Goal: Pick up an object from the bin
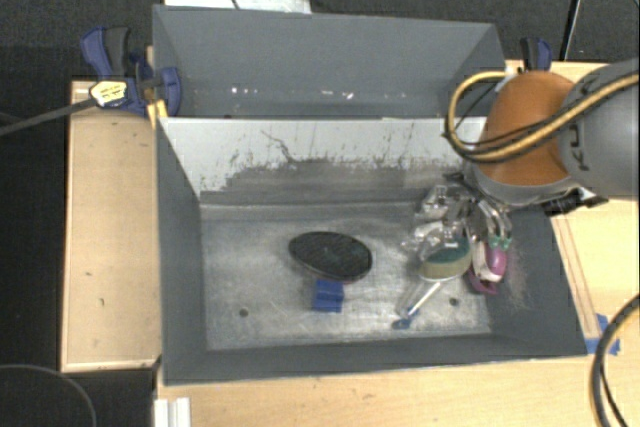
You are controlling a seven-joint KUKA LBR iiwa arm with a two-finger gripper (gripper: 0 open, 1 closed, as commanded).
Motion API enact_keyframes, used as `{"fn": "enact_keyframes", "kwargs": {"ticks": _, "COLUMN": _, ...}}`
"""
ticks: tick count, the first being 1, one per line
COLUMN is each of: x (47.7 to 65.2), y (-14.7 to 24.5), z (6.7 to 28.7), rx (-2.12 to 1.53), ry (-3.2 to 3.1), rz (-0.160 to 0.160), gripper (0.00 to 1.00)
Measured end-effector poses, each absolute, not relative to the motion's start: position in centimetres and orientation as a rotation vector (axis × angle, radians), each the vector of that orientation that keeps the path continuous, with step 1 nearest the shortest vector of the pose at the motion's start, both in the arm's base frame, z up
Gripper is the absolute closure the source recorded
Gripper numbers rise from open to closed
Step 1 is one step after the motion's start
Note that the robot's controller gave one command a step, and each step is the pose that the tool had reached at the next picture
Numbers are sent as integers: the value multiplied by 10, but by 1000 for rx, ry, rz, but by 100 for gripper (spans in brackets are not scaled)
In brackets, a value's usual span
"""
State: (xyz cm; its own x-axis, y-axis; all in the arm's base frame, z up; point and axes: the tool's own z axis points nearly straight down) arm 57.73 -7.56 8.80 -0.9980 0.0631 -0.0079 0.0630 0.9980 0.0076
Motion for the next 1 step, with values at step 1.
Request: {"fn": "enact_keyframes", "kwargs": {"ticks": 1, "x": 578, "y": -66, "z": 176, "rx": 111, "ry": 3128, "rz": 0, "gripper": 100}}
